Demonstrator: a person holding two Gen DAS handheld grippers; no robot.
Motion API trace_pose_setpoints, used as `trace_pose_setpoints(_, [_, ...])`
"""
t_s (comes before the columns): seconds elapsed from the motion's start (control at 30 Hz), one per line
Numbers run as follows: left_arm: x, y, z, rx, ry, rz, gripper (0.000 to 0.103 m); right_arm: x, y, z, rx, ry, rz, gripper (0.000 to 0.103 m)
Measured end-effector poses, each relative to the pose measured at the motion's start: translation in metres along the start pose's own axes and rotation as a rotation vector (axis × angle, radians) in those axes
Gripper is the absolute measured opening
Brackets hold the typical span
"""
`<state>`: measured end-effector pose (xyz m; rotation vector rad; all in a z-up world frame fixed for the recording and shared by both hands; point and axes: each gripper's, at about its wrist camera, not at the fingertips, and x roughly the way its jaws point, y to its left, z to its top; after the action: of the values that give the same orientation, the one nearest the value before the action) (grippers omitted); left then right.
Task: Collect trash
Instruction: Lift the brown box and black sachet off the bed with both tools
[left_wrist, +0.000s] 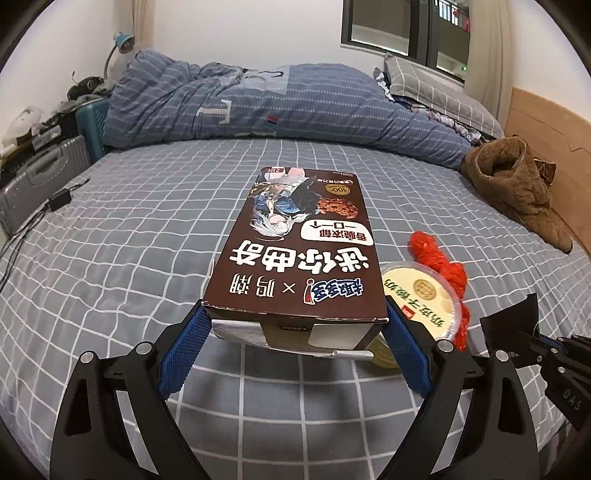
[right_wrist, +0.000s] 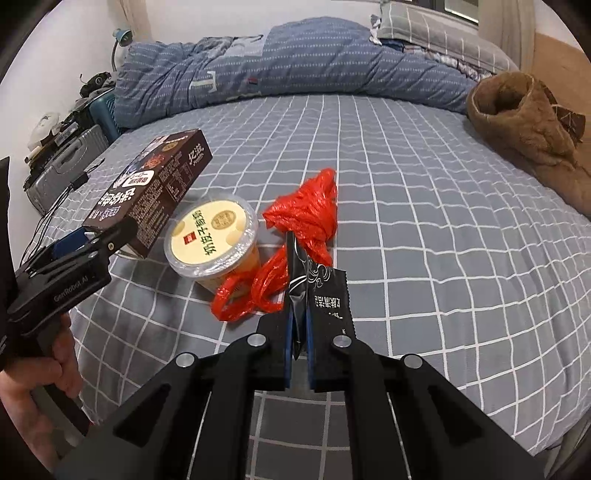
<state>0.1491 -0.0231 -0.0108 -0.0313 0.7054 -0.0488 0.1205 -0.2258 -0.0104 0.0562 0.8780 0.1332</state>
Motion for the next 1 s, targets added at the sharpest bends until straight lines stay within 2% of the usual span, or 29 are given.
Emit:
trace_pose_setpoints(0.4, [-0.037, -0.005, -0.007, -0.021, -0.002, -0.005, 0.088, -0.033, 0.009, -0.005, -0.035, -0.063, -0.008, 0.005])
trace_pose_setpoints(1.0, [-0.074, -0.015, -0.030, -0.003, 0.010, -0.006, 0.088, -0.067, 0.016, -0.024, -0.055, -0.100, -0.008, 0.005])
